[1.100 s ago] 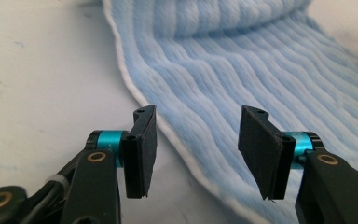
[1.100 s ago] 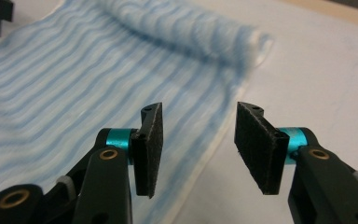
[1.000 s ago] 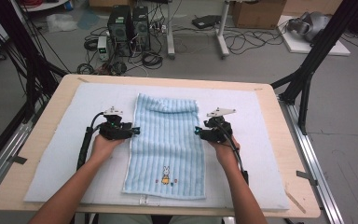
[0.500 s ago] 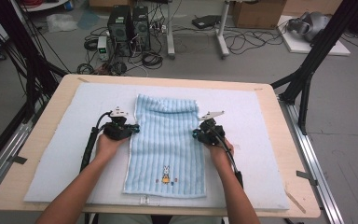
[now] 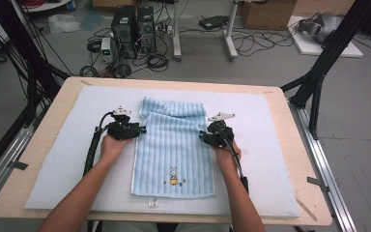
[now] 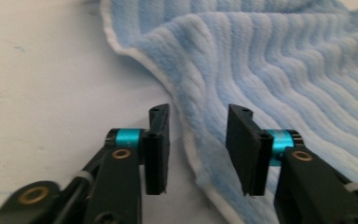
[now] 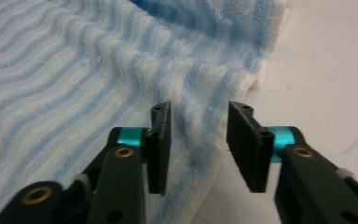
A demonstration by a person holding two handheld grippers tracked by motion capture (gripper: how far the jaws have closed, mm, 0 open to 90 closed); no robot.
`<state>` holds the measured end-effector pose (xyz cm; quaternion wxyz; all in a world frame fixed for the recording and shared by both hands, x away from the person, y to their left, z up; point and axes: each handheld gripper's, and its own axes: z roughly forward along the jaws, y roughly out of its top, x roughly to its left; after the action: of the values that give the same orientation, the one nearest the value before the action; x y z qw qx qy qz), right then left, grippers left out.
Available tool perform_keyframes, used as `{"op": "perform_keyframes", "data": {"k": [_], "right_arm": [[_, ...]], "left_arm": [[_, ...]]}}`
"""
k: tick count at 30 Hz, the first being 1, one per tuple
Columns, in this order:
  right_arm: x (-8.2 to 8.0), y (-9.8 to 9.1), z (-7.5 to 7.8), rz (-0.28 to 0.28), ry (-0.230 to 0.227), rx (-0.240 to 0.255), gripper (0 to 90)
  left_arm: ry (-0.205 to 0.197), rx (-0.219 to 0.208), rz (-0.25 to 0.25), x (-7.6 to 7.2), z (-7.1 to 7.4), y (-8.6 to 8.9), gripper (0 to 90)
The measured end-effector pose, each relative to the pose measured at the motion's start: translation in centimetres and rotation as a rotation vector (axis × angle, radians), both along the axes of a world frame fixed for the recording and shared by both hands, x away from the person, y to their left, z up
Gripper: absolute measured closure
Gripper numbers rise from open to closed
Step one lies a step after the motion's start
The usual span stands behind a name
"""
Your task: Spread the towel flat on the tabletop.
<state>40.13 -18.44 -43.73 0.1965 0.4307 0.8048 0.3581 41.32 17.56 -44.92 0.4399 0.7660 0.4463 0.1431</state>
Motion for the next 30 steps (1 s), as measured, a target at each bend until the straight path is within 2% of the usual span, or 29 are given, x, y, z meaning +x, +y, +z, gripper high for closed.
{"op": "perform_keyframes", "data": {"k": [1, 3, 6, 7, 9, 10, 12, 15, 18, 20, 22, 25, 30], "right_arm": [[-0.2, -0.1, 0.1, 0.007, 0.013, 0.002, 53.9], [-0.7, -0.1, 0.4, 0.011, 0.022, -0.003, 50.5], [-1.6, -0.2, 0.8, 0.015, -0.021, -0.013, 46.8], [-2.0, -0.3, 0.8, 0.017, -0.017, 0.004, 46.2], [-2.7, -0.6, 0.8, 0.035, -0.006, 0.03, 46.9], [-3.3, -0.7, 0.7, 0.043, -0.013, 0.023, 47.6], [-4.3, -0.9, 0.5, 0.062, -0.006, 0.04, 48.1], [-6.1, -1.1, 0.2, 0.09, -0.022, 0.016, 49.6], [-7.7, -1.2, 0.1, 0.111, -0.027, 0.023, 51.9], [-8.9, -1.4, 0.1, 0.116, -0.035, 0.034, 52.7], [-9.7, -1.5, 0.0, 0.116, -0.027, 0.049, 52.6], [-10.9, -1.6, -0.4, 0.119, -0.018, 0.051, 52.4], [-12.7, -1.2, -0.5, 0.145, -0.011, 0.046, 54.9]], "left_arm": [[-0.009, -0.01, 0.001, -0.5, 0.0, 0.1, 53.4], [-0.003, -0.021, -0.01, -1.2, 0.0, 0.5, 49.4], [-0.019, -0.045, -0.028, -2.4, 0.3, 1.1, 47.1], [-0.022, -0.045, -0.034, -2.7, 0.4, 1.2, 47.1], [-0.035, -0.044, -0.049, -3.6, 0.8, 1.4, 47.0], [-0.04, -0.051, -0.049, -4.0, 0.9, 1.5, 47.0], [-0.051, -0.06, -0.055, -5.0, 0.9, 1.7, 47.0], [-0.043, -0.067, -0.065, -6.2, 0.5, 1.8, 47.8], [-0.028, -0.055, -0.09, -7.5, -0.1, 1.6, 50.8], [-0.034, -0.046, -0.103, -8.2, -0.1, 1.4, 52.1], [-0.031, -0.061, -0.122, -9.1, 0.0, 1.2, 56.7], [-0.043, -0.029, -0.166, -10.3, -0.1, 0.8, 62.1], [-0.037, -0.021, -0.206, -11.8, -0.1, 0.4, 61.9]]}}
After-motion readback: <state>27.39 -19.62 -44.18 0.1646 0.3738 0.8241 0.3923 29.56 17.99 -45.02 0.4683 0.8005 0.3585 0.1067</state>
